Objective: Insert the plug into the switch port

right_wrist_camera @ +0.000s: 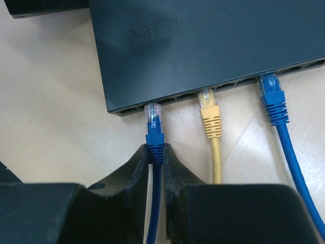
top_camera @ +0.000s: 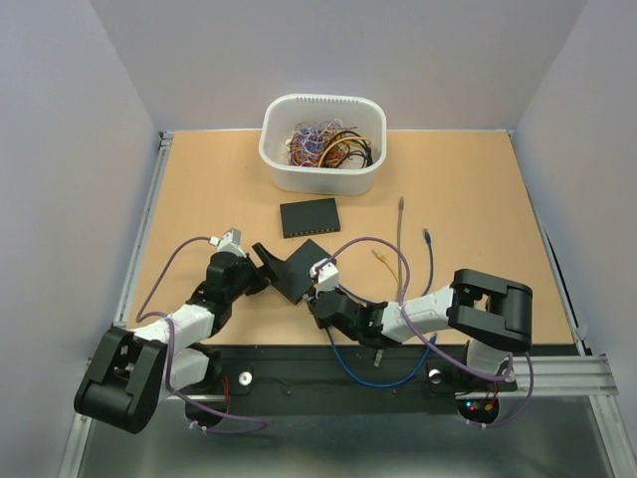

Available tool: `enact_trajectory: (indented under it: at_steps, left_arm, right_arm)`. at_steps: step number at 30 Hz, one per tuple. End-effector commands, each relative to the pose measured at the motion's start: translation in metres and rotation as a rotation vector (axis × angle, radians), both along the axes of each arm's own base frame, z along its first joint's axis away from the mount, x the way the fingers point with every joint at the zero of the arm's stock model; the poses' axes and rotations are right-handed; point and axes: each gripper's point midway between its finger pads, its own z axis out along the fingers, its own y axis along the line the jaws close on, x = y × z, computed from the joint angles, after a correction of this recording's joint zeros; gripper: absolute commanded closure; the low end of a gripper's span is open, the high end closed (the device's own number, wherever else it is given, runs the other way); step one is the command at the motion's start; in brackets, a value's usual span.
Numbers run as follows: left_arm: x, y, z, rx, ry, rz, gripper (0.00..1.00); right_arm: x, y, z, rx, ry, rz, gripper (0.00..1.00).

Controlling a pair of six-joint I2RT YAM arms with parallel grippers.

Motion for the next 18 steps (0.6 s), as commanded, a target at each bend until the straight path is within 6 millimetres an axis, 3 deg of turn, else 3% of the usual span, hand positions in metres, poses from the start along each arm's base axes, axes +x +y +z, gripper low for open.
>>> enact_trajectory:
  at_steps: [1, 11, 18]
  left_arm:
    - [-0.023, -0.007, -0.013, -0.011, 0.048, -0.040, 0.02]
    - [-0.054, -0.036, -0.017, -0.028, 0.062, -0.102, 0.02]
    - [-0.046, -0.037, -0.013, 0.021, 0.035, -0.128, 0.02]
  right_arm:
    - [0.004, 0.003, 0.017, 0.040, -0.027, -0.020, 1.00]
    - [-0.001, -0.005, 0.025, 0.062, -0.014, -0.025, 1.00]
    - [-0.002, -0.013, 0.028, 0.041, -0.040, -0.011, 1.00]
